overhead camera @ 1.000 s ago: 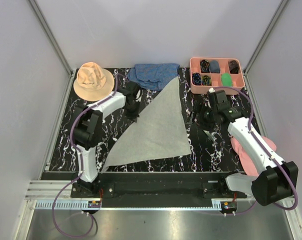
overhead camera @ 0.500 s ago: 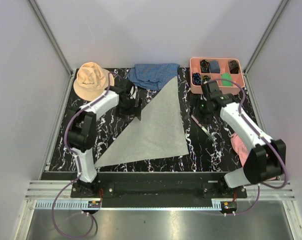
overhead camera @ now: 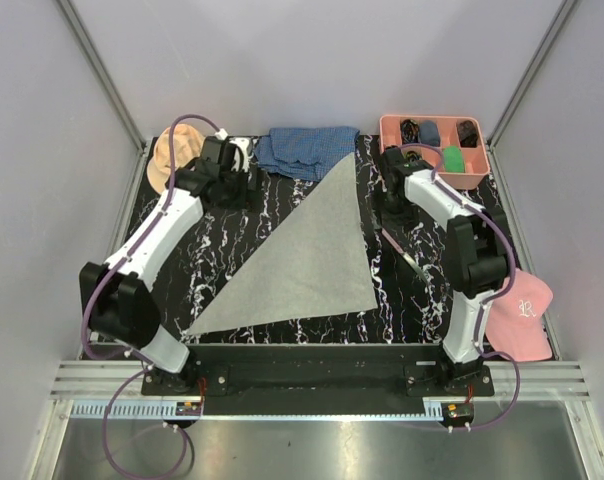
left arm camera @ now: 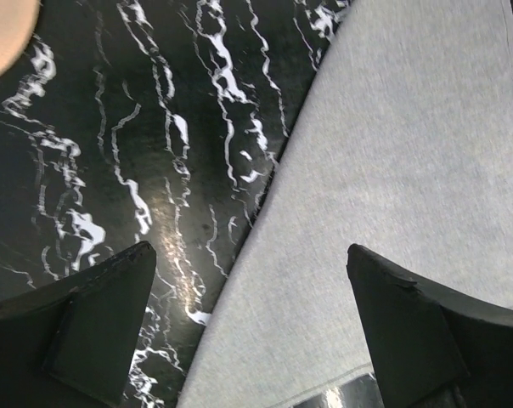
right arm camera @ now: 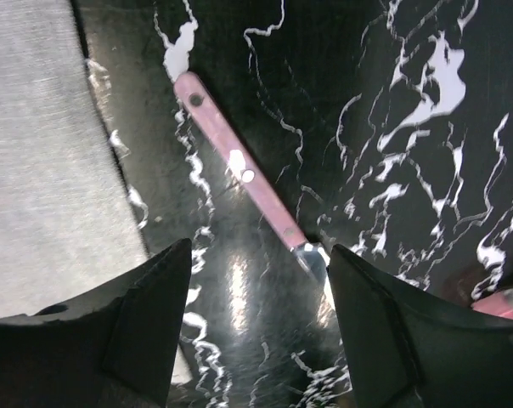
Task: Fold the napkin, place the utensils inside, and roll it up
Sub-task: Fold the napkin, then grab a utensil with the right arm
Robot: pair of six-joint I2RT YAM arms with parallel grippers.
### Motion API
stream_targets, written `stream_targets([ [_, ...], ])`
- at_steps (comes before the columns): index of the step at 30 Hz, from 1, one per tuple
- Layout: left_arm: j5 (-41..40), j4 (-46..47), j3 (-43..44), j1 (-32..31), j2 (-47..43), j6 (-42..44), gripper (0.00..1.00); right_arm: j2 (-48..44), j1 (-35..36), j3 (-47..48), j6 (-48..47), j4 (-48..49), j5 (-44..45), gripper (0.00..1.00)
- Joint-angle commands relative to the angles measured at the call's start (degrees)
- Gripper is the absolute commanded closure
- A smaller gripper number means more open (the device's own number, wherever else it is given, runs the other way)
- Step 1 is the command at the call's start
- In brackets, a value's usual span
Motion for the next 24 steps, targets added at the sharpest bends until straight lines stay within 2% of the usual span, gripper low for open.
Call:
stream_targets([
  [1, -2.9, 2.8, -3.4, 1.2, -2.5, 2.3, 0.01, 2.6, -0.9, 3.5, -9.5, 1.1, 2.8, 0.28],
  [10, -1.8, 2.5, -3.8, 2.6, -3.8, 2.2, 0.01, 5.5, -3.9, 1.1, -16.0, 4.6, -4.2, 0.37],
  [17, -1.9, 2.4, -3.9, 2.8, -4.0, 2.3, 0.01, 5.6, -4.5, -0.1, -19.2, 6.8, -12.9, 0.43],
  [24, -1.0, 2.4, -3.9, 2.8, -4.3, 2.3, 0.01, 7.0, -4.5, -0.5, -19.8, 6.8, -12.6, 0.47],
])
